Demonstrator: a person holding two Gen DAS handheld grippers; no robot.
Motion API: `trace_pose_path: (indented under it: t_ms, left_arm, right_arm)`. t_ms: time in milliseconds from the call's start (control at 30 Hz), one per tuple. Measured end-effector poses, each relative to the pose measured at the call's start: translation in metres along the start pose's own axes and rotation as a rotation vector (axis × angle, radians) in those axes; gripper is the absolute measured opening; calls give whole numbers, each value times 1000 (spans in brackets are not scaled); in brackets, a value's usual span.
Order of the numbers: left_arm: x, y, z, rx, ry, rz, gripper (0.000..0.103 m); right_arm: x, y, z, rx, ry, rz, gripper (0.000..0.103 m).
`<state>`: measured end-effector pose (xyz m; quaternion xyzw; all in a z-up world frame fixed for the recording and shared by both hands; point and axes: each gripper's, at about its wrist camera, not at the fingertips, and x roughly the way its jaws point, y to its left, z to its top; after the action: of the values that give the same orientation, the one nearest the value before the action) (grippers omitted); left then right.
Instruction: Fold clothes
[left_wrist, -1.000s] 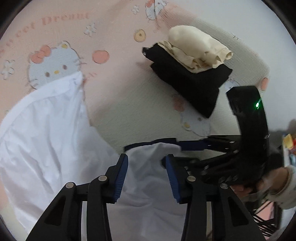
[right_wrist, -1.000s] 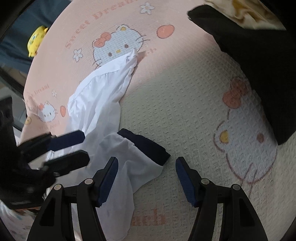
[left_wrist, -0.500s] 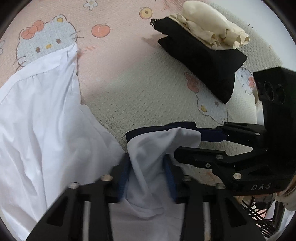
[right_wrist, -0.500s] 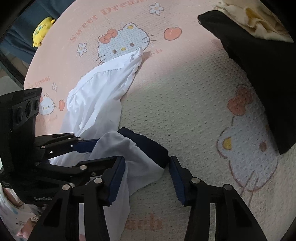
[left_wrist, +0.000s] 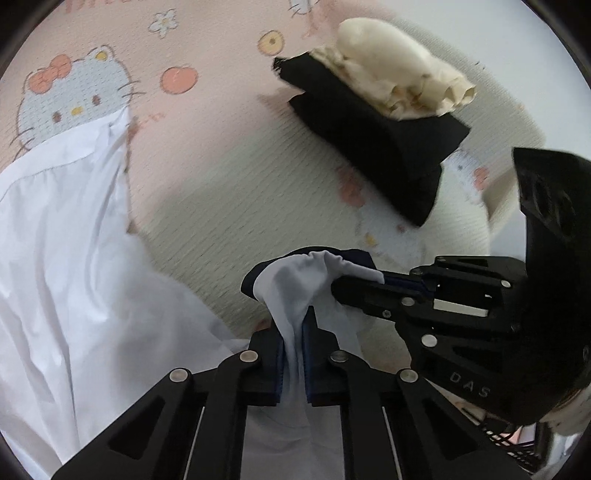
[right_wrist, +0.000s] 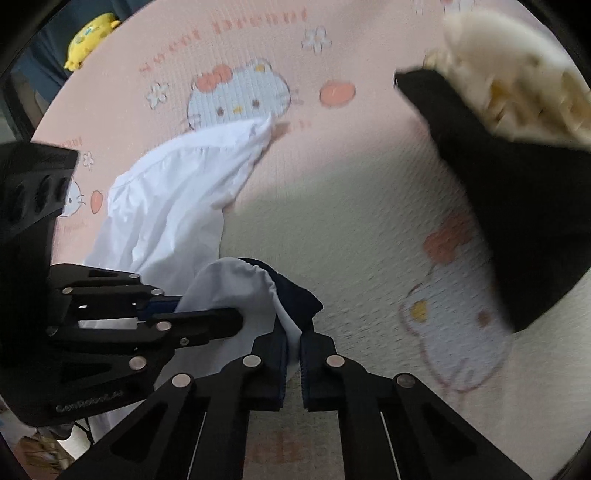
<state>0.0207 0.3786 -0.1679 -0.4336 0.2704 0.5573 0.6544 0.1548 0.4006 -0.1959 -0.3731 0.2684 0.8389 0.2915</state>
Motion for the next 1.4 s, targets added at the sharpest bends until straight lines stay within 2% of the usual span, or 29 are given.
trace_pose_path:
  t_ms: [67, 200, 333, 533, 667, 833, 867, 933, 1000, 1033, 1133, 1233, 1333, 1400]
  left_arm:
    - [-2, -10, 8, 14, -14, -29, 6]
    - [1, -35, 22, 75, -33, -38, 6]
    - [3, -50, 33, 97, -47, -64, 6]
    - [23, -63, 40, 187, -38, 5, 6]
    - [35, -60, 33, 184, -28, 22, 7]
    - [34, -67, 25, 226, -55, 118, 7]
    - [35, -66, 24, 222, -47, 137, 9]
    - [38, -65, 23, 209, -26, 165, 22]
    - [38, -63, 22, 184, -22, 204, 55]
    - [36, -60, 21, 164, -25, 213, 60]
    - [20, -44, 16, 71, -43, 183, 62]
    - [2, -26, 11, 4, -60, 216, 62]
    - [-22, -10, 1, -28, -97, 279, 62]
    - [-38, 1, -6, -59, -115, 299, 62]
  right_arm:
    - [-14, 1, 2, -27, -17, -56, 3]
    - [-35, -4, 7, -65, -42, -141, 3]
    - [-50, -18, 6, -39, -60, -207, 3]
    - [-48, -43, 7, 54, -45, -219, 3]
    - [-33, -51, 5, 83, 0, -223, 3]
    - [-12, -67, -8, 155, 74, -177, 3]
    - [-12, -69, -10, 162, 77, -174, 3]
    - [-14, -70, -12, 159, 72, -187, 3]
    - [-16, -72, -15, 156, 68, -200, 3]
    - [-15, -71, -15, 153, 71, -213, 3]
    - [-13, -68, -12, 138, 82, -258, 3]
    - [-13, -62, -11, 118, 86, -292, 3]
    - [-15, -57, -13, 88, 91, -295, 12]
    - [-20, -55, -14, 88, 98, -271, 44]
